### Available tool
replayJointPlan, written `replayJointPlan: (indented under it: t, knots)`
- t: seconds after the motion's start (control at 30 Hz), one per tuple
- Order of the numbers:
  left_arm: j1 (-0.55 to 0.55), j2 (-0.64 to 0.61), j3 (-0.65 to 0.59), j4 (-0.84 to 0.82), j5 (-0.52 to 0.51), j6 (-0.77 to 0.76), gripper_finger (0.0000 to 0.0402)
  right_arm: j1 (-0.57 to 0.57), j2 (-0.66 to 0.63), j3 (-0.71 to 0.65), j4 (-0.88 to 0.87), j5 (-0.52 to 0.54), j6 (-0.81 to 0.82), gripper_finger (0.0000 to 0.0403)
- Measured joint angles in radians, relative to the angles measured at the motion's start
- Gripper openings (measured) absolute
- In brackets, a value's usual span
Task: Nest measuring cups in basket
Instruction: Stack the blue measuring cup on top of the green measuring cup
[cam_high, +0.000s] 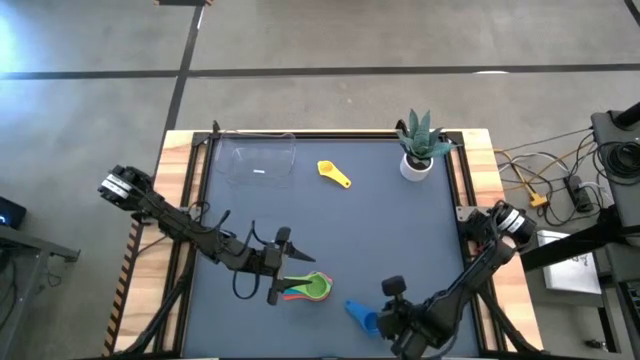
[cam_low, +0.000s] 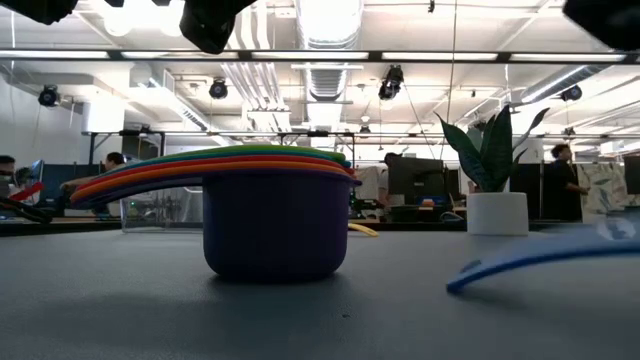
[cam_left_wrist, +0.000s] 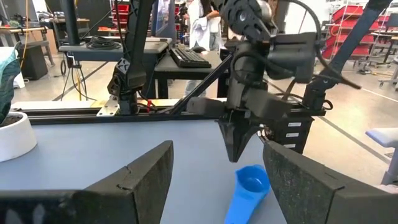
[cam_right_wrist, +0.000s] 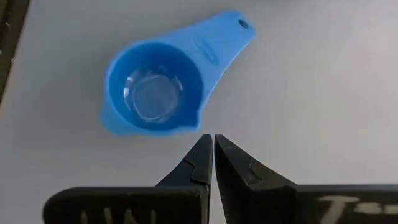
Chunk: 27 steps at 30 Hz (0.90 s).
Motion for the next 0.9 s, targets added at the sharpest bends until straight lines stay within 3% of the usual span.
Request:
replayJointPlan:
  t: [0.23,0.67,0.9]
  knots:
    - [0.0,0.0,0.0,-0.001,0.0,-0.008,0.0232,0.0,0.0,-0.01,0.012,-0.008,0.03,0.002]
    - [0.0,0.0,0.0,-0.005,0.0,-0.007,0.0232,0.0,0.003,0.044,0.252,-0.053,0.016,0.0165]
    - [0.0,0.0,0.0,-0.007,0.0,-0.007,0.0232,0.0,0.028,0.041,0.254,-0.053,0.042,0.0194]
